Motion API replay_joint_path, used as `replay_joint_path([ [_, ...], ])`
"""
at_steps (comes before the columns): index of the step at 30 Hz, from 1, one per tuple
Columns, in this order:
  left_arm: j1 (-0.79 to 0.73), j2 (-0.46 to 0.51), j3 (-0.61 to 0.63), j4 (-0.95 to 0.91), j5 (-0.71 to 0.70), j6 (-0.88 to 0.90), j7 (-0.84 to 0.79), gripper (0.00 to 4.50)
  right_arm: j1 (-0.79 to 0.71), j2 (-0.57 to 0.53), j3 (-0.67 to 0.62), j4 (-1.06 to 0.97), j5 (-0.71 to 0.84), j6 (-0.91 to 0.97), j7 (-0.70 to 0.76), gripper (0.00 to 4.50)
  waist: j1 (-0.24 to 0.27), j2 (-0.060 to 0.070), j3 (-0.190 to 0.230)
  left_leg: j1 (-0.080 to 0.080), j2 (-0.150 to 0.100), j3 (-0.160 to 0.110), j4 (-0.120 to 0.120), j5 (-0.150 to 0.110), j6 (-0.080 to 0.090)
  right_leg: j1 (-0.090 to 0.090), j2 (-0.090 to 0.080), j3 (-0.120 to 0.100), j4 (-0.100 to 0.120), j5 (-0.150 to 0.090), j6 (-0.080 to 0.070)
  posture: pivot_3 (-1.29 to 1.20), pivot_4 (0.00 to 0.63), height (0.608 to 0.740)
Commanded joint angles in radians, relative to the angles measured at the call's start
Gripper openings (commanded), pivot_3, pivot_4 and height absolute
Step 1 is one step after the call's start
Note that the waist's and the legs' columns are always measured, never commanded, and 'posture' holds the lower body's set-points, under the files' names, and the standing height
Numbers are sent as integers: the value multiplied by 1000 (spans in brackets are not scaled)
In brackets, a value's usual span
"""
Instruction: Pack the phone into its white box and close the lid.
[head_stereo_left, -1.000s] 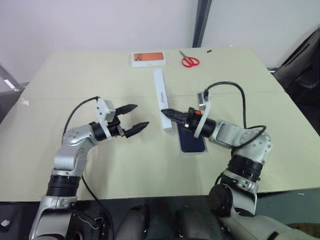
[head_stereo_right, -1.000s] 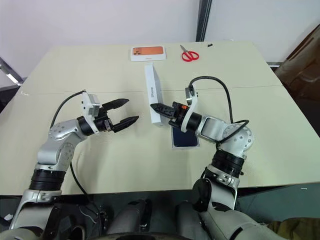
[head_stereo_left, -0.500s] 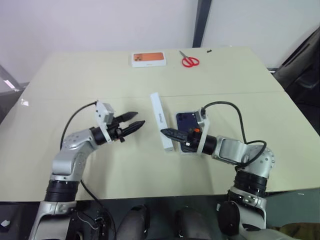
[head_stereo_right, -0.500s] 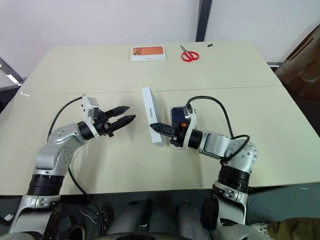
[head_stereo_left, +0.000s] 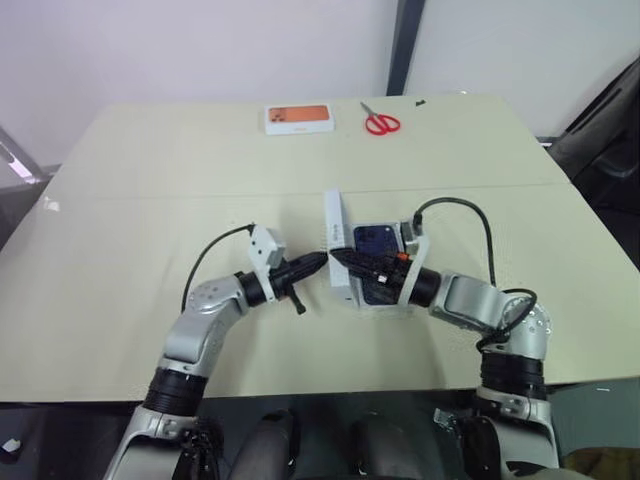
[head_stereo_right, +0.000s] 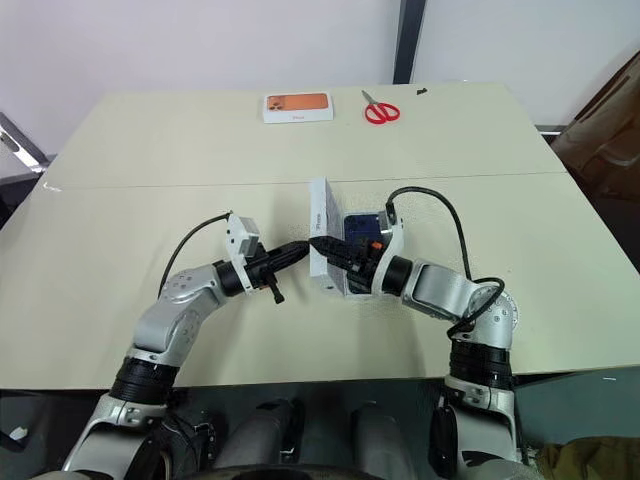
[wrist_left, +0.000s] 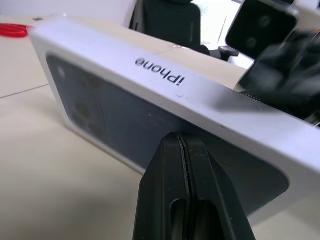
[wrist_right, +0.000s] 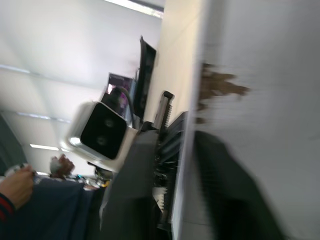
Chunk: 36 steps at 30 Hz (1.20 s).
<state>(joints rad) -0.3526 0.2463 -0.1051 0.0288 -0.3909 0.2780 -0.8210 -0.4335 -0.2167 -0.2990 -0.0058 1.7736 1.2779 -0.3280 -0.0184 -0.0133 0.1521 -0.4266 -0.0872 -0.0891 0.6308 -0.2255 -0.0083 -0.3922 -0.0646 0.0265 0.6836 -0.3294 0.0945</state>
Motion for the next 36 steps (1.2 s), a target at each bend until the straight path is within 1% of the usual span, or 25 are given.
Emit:
replay_joint_path([
  [1, -33, -13, -10, -1, 13, -26, -1, 0, -16, -76, 37, -26, -25, -27, 46, 3343, 0, 0, 0, 0, 0, 0, 0, 0, 0, 0, 0, 0, 0, 0, 0, 0, 150, 734],
  [2, -36, -16, -11, 1, 15, -24, 0, 0, -24, -105, 38, -31, -48, -32, 77, 3803, 1, 0, 0, 0, 0, 0, 0, 0, 0, 0, 0, 0, 0, 0, 0, 0, 150, 734],
  [3, -38, -19, -11, 2, 15, -21, 0, 0, -28, -126, 41, -32, -61, -39, 101, 3803, 1, 0, 0, 0, 0, 0, 0, 0, 0, 0, 0, 0, -1, 0, 0, 0, 150, 734],
  [4, -41, -24, -8, -1, 12, -18, 4, 0, -40, -171, 40, -41, -106, -42, 148, 3803, 1, 0, 0, 0, 0, 0, 0, 0, 1, 1, 0, 0, -1, 0, 0, 0, 150, 734],
  [6, -46, -31, -9, -2, 8, -12, 4, 0, -50, -247, 10, -28, -114, -44, 216, 3803, 4, 0, 0, 0, 0, 1, 0, 0, 1, 1, 0, 0, -1, 0, 0, 0, 150, 734],
  [8, -55, -50, -20, 16, 17, -19, 8, 0, -41, -339, 2, -54, -189, -47, 326, 3803, 8, 0, 0, 0, 0, 1, 1, -1, 1, 1, 0, 0, -1, 0, 0, 0, 150, 734],
  [10, -69, -71, -36, 39, 35, -34, 14, 0, -28, -422, 5, -63, -283, -70, 427, 3803, 8, 0, 0, 0, 0, 1, 1, -1, 2, 2, 0, -1, -2, 0, 0, 0, 150, 734],
  [12, -84, -87, -44, 58, 43, -40, 18, 0, -23, -472, 15, -63, -386, -122, 501, 3803, 7, 0, 0, 0, 0, 1, 2, -1, 2, 3, 0, -1, -2, 0, 0, 0, 150, 734],
  [14, -111, -106, -53, 89, 59, -49, 29, 0, -24, -516, 44, -70, -507, -185, 576, 3803, 7, 0, 0, 0, 0, 1, 2, -1, 2, 3, 0, -1, -2, 0, 0, 0, 150, 734],
  [15, -131, -122, -61, 108, 62, -46, 31, 0, -25, -536, 84, -77, -612, -254, 603, 3803, 7, -1, 0, 0, 0, 1, 2, -1, 2, 3, 0, -1, -2, 0, 0, 0, 150, 734],
  [19, -166, -156, -85, 148, 81, -44, 27, 0, -21, -563, 236, -101, -945, -489, 691, 3803, 5, -1, 0, 0, 0, 2, 2, -1, 2, 3, 0, 0, -2, 0, 1, 0, 150, 734],
  [22, -153, -123, -76, 117, 81, -23, 16, 0, -10, -574, 336, -126, -1138, -607, 731, 3803, 3, -1, 1, 0, 0, 2, 2, -1, 2, 2, 1, 0, -2, 0, 1, 0, 150, 734],
  [26, -135, -59, -44, 93, 72, 10, 15, 0, 4, -571, 381, -126, -1286, -698, 771, 3803, 5, -1, 1, 0, 1, 1, 2, -1, 2, 1, 1, 0, -2, 0, 1, 0, 150, 734],
  [29, -130, -22, -8, 85, 55, 51, 34, 0, 4, -545, 371, -107, -1338, -724, 788, 3803, 10, -1, 1, 0, 0, 1, 2, -1, 2, 1, 1, 0, -2, 0, 1, 0, 150, 734],
  [31, -139, -9, 3, 111, 75, 47, 56, 0, 12, -546, 387, -101, -1395, -754, 803, 3803, 13, -1, 1, 0, 0, 1, 3, -1, 1, 2, 0, 0, -2, 0, 1, 0, 150, 734],
  [32, -147, -9, 10, 131, 87, 39, 73, 0, 16, -542, 389, -99, -1411, -761, 811, 3290, 14, -1, 1, 0, 0, 1, 3, -1, 1, 2, 0, 0, -2, 0, 1, 0, 150, 734],
  [33, -158, -13, 21, 155, 85, 53, 90, 0, 19, -534, 390, -101, -1420, -758, 816, 3079, 15, -1, 1, 0, 0, 1, 3, -1, 1, 2, 0, 0, -2, 0, 1, 0, 150, 734],
  [36, -187, -21, 6, 216, 109, 69, 111, 0, 15, -516, 409, -99, -1477, -769, 822, 1507, 13, -1, 1, 0, 0, 1, 3, -1, 1, 2, 0, 0, -2, 0, 1, 0, 150, 734],
])
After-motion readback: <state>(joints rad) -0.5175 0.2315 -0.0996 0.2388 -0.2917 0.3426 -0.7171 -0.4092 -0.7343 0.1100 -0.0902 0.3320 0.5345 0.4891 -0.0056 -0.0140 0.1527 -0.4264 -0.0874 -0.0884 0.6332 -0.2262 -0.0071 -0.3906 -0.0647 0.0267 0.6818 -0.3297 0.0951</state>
